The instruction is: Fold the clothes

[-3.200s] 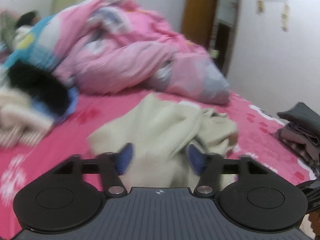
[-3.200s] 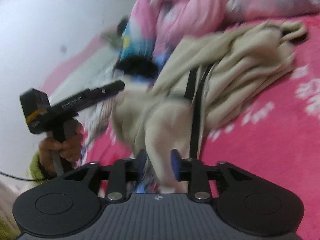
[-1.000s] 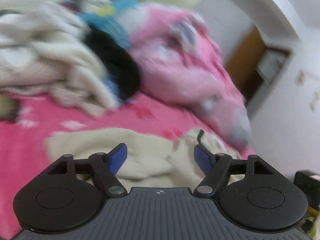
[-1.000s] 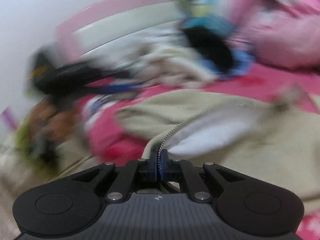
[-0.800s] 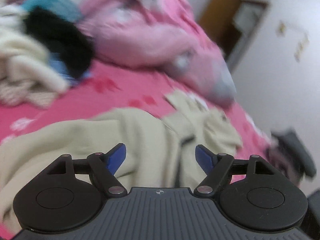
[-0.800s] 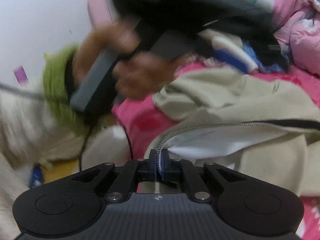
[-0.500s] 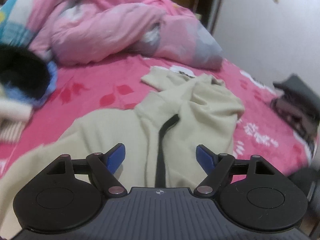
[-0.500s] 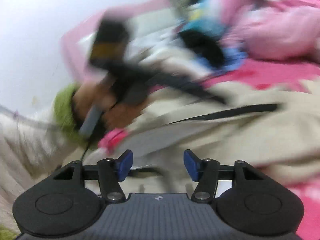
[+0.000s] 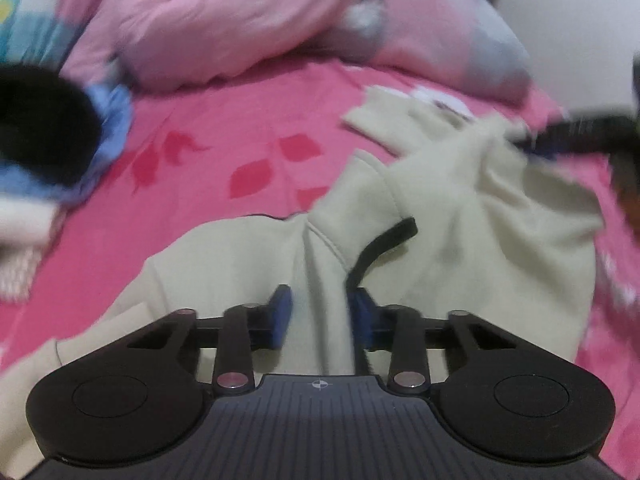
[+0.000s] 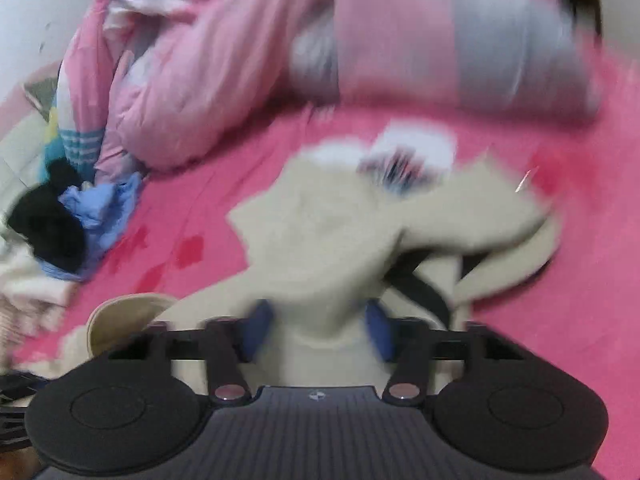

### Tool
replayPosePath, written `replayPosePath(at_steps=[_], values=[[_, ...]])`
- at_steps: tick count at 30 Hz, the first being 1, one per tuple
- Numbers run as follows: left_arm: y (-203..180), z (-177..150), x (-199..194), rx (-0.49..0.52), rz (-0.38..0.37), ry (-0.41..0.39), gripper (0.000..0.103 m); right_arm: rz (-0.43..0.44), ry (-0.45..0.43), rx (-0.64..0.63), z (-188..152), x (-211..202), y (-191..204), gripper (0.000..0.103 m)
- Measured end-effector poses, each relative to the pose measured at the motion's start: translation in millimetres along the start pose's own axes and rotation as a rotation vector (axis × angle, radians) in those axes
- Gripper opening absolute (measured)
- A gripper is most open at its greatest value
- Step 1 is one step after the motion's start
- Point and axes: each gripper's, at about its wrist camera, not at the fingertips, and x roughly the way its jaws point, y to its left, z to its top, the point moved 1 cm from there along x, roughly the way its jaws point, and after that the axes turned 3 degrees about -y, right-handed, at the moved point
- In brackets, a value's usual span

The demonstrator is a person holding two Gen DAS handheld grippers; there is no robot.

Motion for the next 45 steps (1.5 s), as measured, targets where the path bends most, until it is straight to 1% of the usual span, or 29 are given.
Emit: replayPosePath(at_steps=[1,2,3,6,8,10,13,15,17,18,20,22,23,24,25,26,28,31,33,34,35,36,37,38,39,40,42,43,45], values=[[2.3,1.6,-2.5,-0.025,0.002,-0.013,0.017,0.022,-0.012,0.029,-1.7,-6.1,-4.1,0.012],[6.1,2.8,-7.4,-0.050,0.006,-0.038,0.014,0.043,-0.024,0.057,-3.3,-12.1,-8.2,0.006],[8.5,4.0,-12.5,-0.072,0.010,-0.062,0.012,0.065,-0.036,0.086,-5.0,-18.2,-12.2,0.004],[20.3,6.4,-28.0,-0.151,-0.019,-0.107,0.010,0.129,-0.071,0.172,-9.9,-36.5,-24.5,0.003],[23.7,7.2,-36.5,-0.171,-0.010,-0.124,0.007,0.172,-0.095,0.230,-13.2,-48.7,-32.7,0.002],[25.9,7.6,-44.8,-0.187,-0.004,-0.149,0.001,0.215,-0.119,0.287,-16.5,-60.9,-41.0,0.002],[29.8,4.6,-62.8,-0.195,0.002,-0.201,0.000,0.280,-0.206,0.314,-40.1,-134.7,-41.6,0.002],[30.2,3.1,-68.4,-0.191,-0.004,-0.206,0.000,0.299,-0.250,0.314,-65.7,-177.2,-40.8,0.002],[27.2,0.4,-71.5,-0.176,-0.042,-0.185,0.001,0.282,-0.272,0.316,-94.5,-209.9,-43.9,0.002],[23.9,-1.4,-72.4,-0.165,-0.062,-0.172,0.002,0.249,-0.246,0.330,-115.2,-224.5,-48.7,0.002],[11.7,-6.1,-75.9,-0.108,-0.089,-0.171,0.007,0.145,-0.163,0.368,-154.9,-234.5,-58.4,0.002],[-2.5,-10.0,-75.7,-0.039,-0.099,-0.158,0.043,-0.008,-0.028,0.464,-196.0,-234.1,-72.7,0.002],[-10.3,-11.0,-73.5,-0.008,-0.099,-0.149,0.050,-0.060,0.029,0.505,-212.2,-234.9,-79.0,0.002],[-16.7,-10.9,-70.5,0.018,-0.094,-0.138,0.057,-0.099,0.041,0.501,-215.6,-240.3,-80.1,0.002],[-22.8,-10.7,-67.2,0.043,-0.089,-0.127,0.060,-0.137,0.050,0.493,-218.0,-246.2,-80.8,0.002],[-28.2,-9.1,-62.5,0.067,-0.083,-0.111,0.062,-0.144,0.032,0.474,-211.2,-254.0,-80.1,0.004],[-37.8,-4.9,-52.5,0.107,-0.063,-0.091,0.069,-0.159,-0.033,0.396,-182.2,-275.0,-76.4,0.005],[-55.0,2.2,-33.9,0.195,-0.009,-0.067,0.071,-0.175,-0.151,0.251,-126.3,-289.7,-66.6,0.006],[-68.3,5.1,-15.6,0.277,0.040,-0.041,0.072,-0.159,-0.182,0.157,-87.5,-275.2,-59.7,0.006],[-73.3,5.7,-6.3,0.311,0.061,-0.026,0.071,-0.130,-0.165,0.123,-70.9,-257.5,-54.4,0.008],[-78.3,6.3,2.9,0.345,0.082,-0.011,0.071,-0.099,-0.146,0.089,-54.3,-239.1,-49.0,0.021],[-79.3,6.7,10.6,0.356,0.100,0.000,0.065,-0.076,-0.111,0.058,-37.8,-212.3,-44.1,0.031],[-79.5,7.1,18.0,0.363,0.117,0.010,0.052,-0.068,-0.080,0.017,-25.5,-182.3,-39.2,0.054],[-76.5,9.0,24.8,0.344,0.130,0.026,0.045,-0.062,-0.050,-0.024,-13.6,-152.1,-34.2,0.063],[-70.7,12.0,29.4,0.307,0.137,0.039,0.038,-0.055,-0.020,-0.065,-1.7,-121.9,-29.3,0.063],[-64.1,14.1,30.7,0.273,0.142,0.039,0.028,-0.058,0.017,-0.086,7.7,-89.8,-31.4,0.063],[-50.9,17.9,32.3,0.206,0.151,0.035,0.021,-0.085,0.089,-0.103,25.7,-25.1,-34.2,0.064],[-46.2,17.6,29.6,0.195,0.161,0.024,0.017,-0.114,0.133,-0.103,32.2,8.5,-35.6,0.064],[-37.5,16.3,23.0,0.179,0.182,-0.002,0.013,-0.130,0.206,-0.092,34.7,58.7,-41.6,0.064]])
